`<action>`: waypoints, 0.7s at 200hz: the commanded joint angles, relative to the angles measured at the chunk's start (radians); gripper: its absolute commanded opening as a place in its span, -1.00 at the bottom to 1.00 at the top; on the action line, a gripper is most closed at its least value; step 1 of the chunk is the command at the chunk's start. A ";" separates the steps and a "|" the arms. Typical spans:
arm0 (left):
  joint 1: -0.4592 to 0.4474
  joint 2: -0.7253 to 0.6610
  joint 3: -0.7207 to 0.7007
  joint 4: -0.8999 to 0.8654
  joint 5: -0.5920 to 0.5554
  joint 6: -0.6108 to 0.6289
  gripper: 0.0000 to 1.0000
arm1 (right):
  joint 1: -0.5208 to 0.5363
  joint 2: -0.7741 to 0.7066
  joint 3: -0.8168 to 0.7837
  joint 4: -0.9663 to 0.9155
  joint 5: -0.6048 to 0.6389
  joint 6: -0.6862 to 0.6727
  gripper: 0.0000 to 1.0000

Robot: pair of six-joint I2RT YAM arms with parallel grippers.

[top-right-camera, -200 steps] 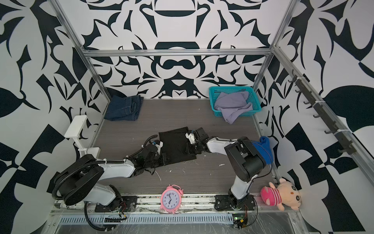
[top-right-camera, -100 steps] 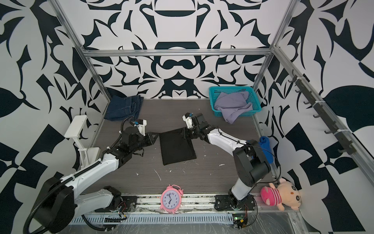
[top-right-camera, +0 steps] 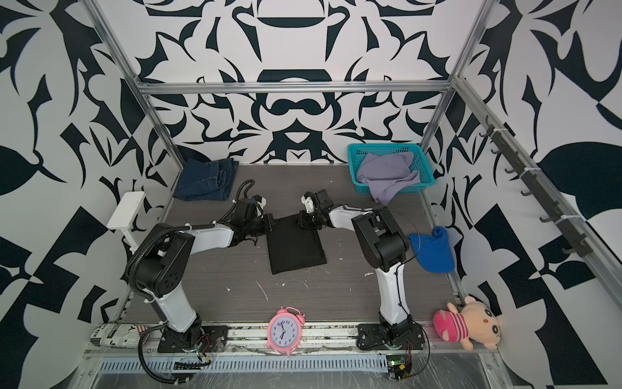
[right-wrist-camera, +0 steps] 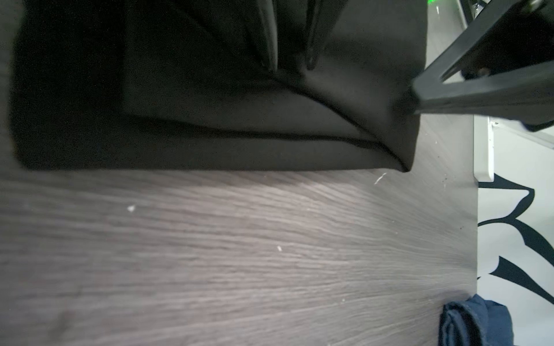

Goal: Fold and stack skirts
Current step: Smooth out the skirt at the center of the table, then pick up the skirt.

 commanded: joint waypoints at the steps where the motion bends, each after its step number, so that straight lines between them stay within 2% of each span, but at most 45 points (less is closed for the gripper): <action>1: 0.033 0.041 0.034 0.059 0.037 -0.024 -1.00 | -0.009 -0.001 0.035 0.021 0.015 0.004 -0.56; 26: 0.036 -0.036 0.003 0.095 0.004 -0.063 -0.99 | -0.010 -0.050 0.043 -0.001 0.008 -0.001 -0.55; 62: 0.036 -0.276 -0.063 0.012 -0.098 -0.095 -0.27 | -0.015 -0.158 0.055 -0.069 -0.053 -0.035 -0.34; 86: 0.039 -0.391 -0.128 -0.035 -0.093 -0.137 -0.03 | -0.014 -0.241 0.004 -0.075 -0.063 -0.047 -0.21; 113: 0.038 -0.452 -0.269 0.029 -0.037 -0.274 0.15 | -0.010 -0.342 -0.124 -0.042 -0.037 -0.057 0.15; 123: 0.032 -0.463 -0.301 0.013 -0.027 -0.309 0.33 | -0.008 -0.374 -0.171 -0.037 -0.026 -0.062 0.39; 140: 0.000 -0.485 -0.320 -0.075 -0.050 -0.313 0.40 | -0.005 -0.421 -0.230 -0.054 0.010 -0.075 0.76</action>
